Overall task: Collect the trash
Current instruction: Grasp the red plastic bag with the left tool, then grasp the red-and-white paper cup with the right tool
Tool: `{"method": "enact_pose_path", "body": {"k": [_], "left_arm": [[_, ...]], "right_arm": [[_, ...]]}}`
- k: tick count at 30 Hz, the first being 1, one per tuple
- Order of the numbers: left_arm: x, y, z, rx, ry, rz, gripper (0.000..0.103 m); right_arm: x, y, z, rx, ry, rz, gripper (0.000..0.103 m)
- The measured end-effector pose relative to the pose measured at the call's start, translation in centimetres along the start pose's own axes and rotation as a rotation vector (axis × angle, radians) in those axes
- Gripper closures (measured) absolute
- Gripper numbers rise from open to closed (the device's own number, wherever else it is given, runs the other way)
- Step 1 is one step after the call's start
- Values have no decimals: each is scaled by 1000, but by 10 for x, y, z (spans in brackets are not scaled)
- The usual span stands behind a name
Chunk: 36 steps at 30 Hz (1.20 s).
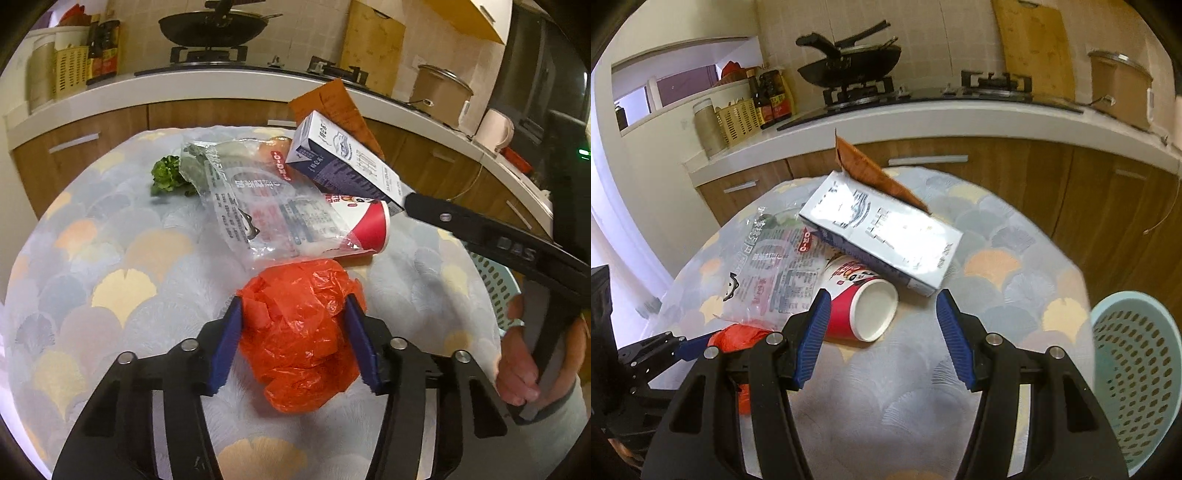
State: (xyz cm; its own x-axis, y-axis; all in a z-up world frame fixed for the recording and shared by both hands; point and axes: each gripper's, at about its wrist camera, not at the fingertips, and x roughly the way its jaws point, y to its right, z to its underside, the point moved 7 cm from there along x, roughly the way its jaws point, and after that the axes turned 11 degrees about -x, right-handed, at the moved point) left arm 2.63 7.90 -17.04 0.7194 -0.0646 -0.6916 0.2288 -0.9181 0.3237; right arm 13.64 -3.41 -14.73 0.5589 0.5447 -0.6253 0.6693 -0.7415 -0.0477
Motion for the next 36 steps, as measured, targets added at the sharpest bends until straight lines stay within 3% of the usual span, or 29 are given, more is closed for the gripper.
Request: {"method": "enact_pose_path", "body": {"k": [10,18,24,27,31,36], "left_arm": [[-31,-24,1,-14,45,8,55],[-51,-53,-9,-53,104,-38,55],[-54,-68,-16,-95,114,-41,55],[-52,-67,-16,-101,110,-37,55],[-49,-65,-14,-101,103,-29,55],[-53,-62,-19,-97,125,-20,55]], "right_arm": [[29,-2,-2,66,-55,-76,49],[55,-7,-2,79,-102,-99,48],[77,-1,2,163,-151,-161,36],[80,-3,2,155,-154,-154,36],[71,-9,3,119,-136,-150,46],[42,-5,13,111,-105,-133,51]]}}
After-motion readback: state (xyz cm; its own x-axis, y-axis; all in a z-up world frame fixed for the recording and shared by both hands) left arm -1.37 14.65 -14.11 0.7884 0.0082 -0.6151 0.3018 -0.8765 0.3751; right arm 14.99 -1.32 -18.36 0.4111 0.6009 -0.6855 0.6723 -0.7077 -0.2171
